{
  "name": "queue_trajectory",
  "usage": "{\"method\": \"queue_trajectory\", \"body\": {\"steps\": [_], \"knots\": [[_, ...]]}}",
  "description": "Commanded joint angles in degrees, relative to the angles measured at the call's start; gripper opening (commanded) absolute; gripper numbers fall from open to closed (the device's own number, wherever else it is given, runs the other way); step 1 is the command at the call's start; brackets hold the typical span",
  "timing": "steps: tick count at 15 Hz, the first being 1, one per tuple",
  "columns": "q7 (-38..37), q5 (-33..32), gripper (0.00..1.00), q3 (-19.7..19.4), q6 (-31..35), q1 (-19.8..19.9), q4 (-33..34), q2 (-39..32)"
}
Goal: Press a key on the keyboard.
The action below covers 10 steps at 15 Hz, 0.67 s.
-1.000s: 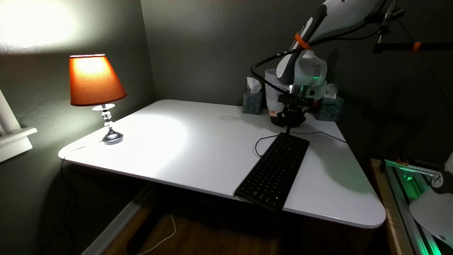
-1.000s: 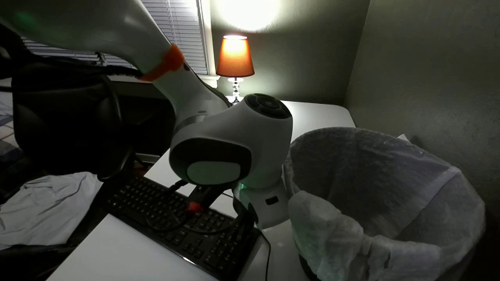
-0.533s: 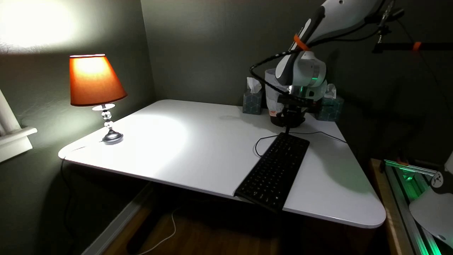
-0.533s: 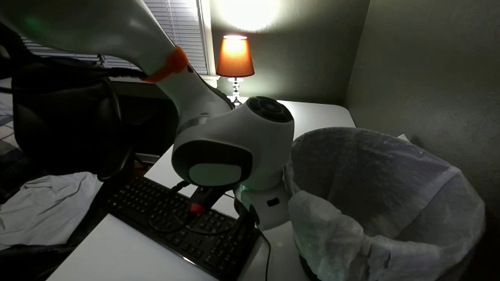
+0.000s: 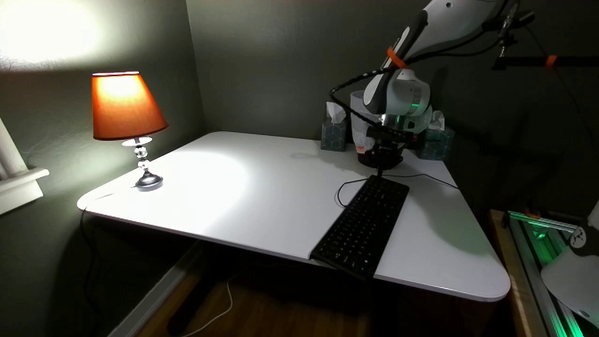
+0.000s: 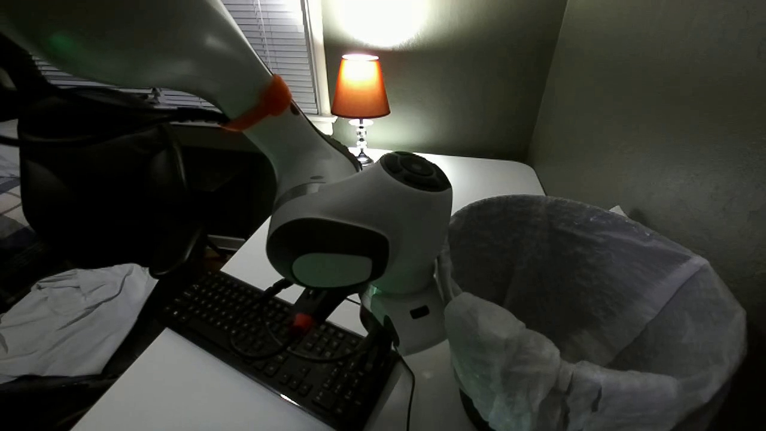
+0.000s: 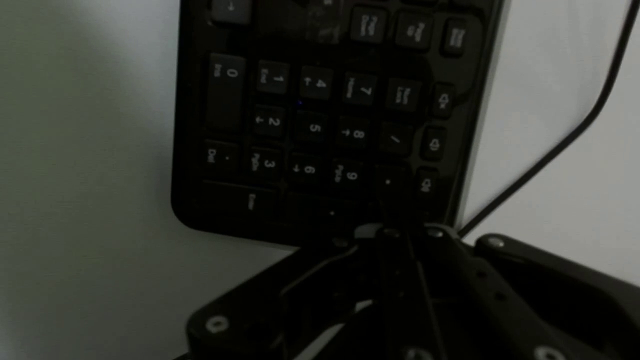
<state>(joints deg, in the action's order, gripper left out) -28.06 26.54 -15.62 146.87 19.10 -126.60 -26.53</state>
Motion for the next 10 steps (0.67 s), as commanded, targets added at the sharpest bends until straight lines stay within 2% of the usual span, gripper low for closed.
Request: {"method": "queue_trajectory", "body": {"steps": [1, 10], "knots": [[1.5, 1.9, 0.00, 0.7, 0.0, 1.1, 1.5, -2.0], [1.2, 1.9, 0.00, 0.6, 0.8, 0.6, -0.1, -0.5]]}}
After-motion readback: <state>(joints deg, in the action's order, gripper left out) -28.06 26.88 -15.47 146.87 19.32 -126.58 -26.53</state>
